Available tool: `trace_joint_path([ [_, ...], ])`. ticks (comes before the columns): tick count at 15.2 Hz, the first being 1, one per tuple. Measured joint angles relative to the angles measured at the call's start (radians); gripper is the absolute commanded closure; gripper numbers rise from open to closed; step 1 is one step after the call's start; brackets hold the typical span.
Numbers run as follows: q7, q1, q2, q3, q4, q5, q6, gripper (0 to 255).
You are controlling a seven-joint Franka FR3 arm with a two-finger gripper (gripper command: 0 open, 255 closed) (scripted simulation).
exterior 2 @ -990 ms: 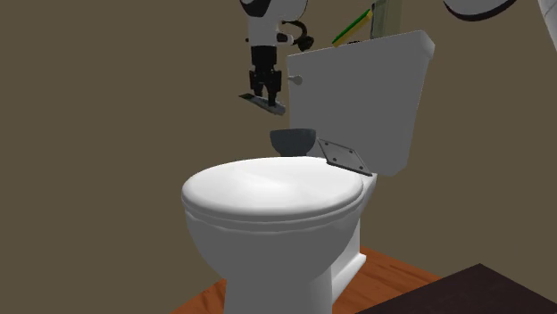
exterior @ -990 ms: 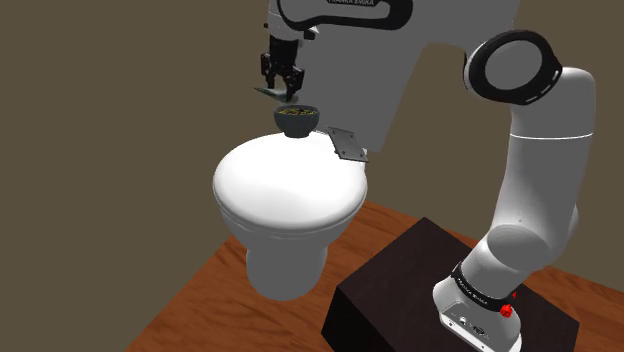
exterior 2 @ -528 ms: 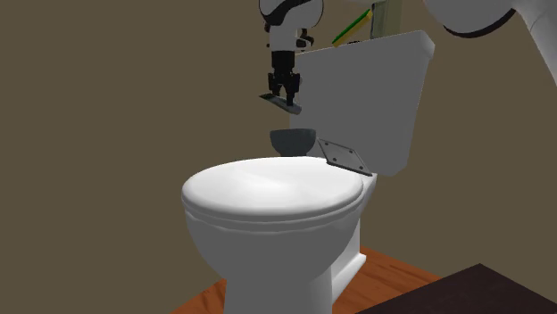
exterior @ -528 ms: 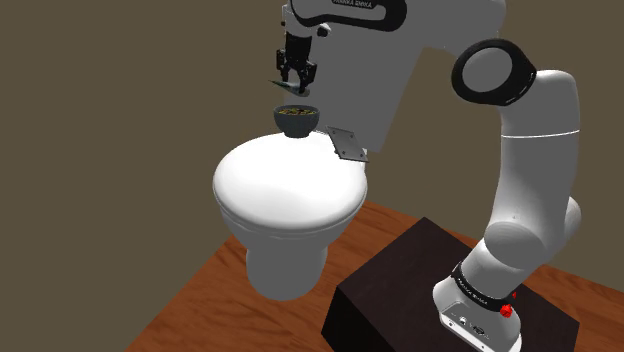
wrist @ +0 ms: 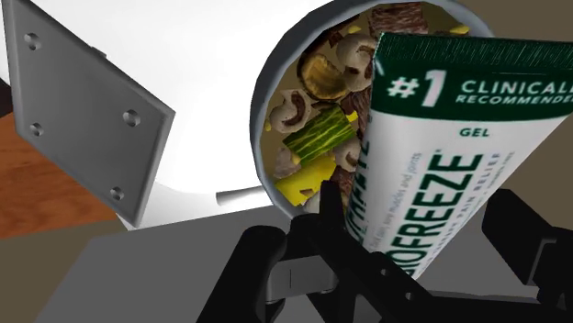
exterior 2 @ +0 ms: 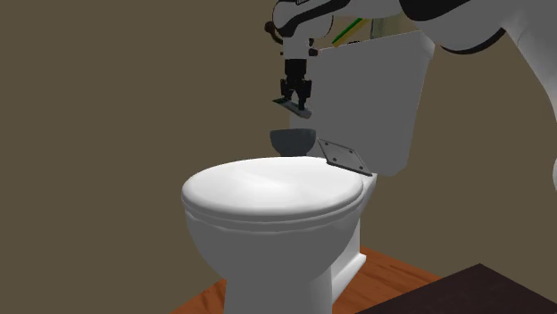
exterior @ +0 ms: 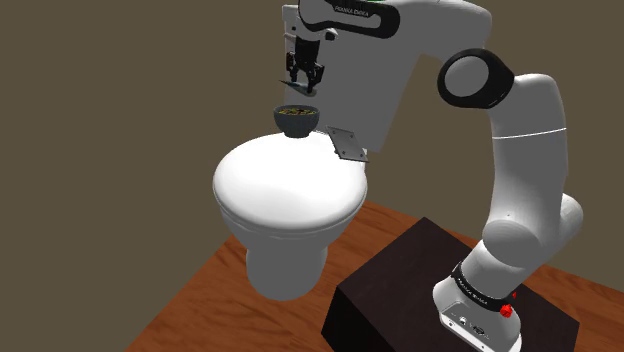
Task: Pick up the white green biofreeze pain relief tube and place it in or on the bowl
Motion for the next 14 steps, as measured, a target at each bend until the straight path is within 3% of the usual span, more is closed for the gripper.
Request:
trace_joint_path([
  [10,0.02,-0.04,-0.04,0.003,-0.204,0.007,0.16,255],
  [14,0.022,-0.043,-0.041,0.003,-0.22,0.007,0.175,255],
])
